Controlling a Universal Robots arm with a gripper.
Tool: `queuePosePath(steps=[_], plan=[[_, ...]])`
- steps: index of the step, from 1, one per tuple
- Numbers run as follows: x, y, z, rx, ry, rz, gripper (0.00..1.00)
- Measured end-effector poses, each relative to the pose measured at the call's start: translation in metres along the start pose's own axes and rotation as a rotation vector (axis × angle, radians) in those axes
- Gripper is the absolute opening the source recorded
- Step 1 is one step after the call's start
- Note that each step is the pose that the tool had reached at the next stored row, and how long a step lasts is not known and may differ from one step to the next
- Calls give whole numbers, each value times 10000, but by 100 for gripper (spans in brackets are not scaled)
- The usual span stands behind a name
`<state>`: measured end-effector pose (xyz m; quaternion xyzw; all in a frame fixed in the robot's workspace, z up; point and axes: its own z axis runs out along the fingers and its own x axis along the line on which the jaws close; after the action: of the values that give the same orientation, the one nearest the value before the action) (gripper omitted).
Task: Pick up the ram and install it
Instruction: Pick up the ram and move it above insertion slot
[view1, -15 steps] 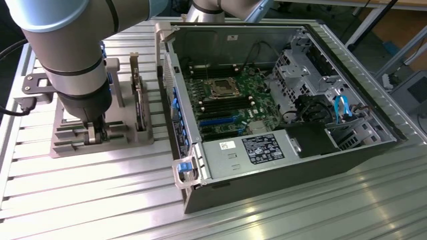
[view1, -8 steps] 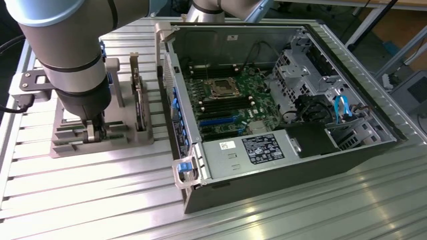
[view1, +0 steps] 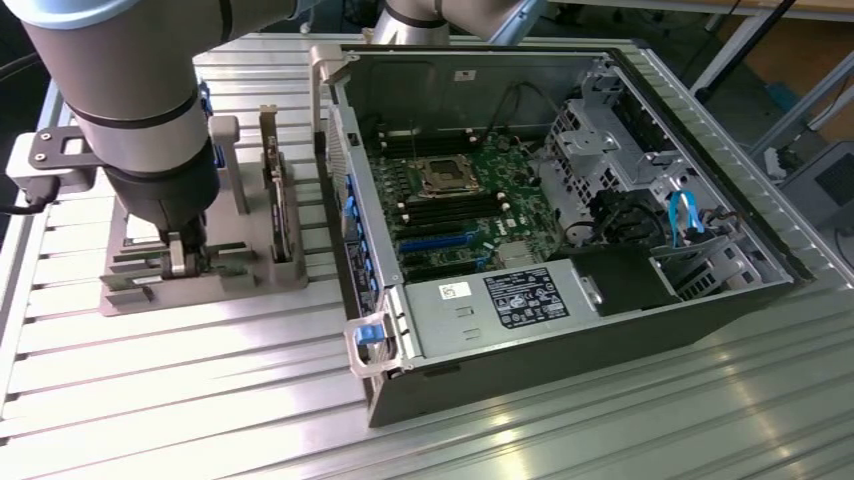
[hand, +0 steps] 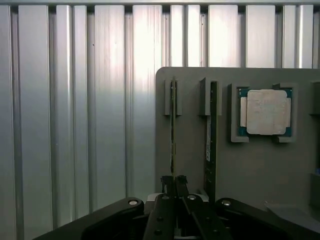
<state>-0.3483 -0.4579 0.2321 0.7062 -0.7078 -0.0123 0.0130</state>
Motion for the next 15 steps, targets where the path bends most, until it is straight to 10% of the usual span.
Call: queuePosePath(steps=[15], plan=[[0, 12, -345, 0, 0, 0, 12]])
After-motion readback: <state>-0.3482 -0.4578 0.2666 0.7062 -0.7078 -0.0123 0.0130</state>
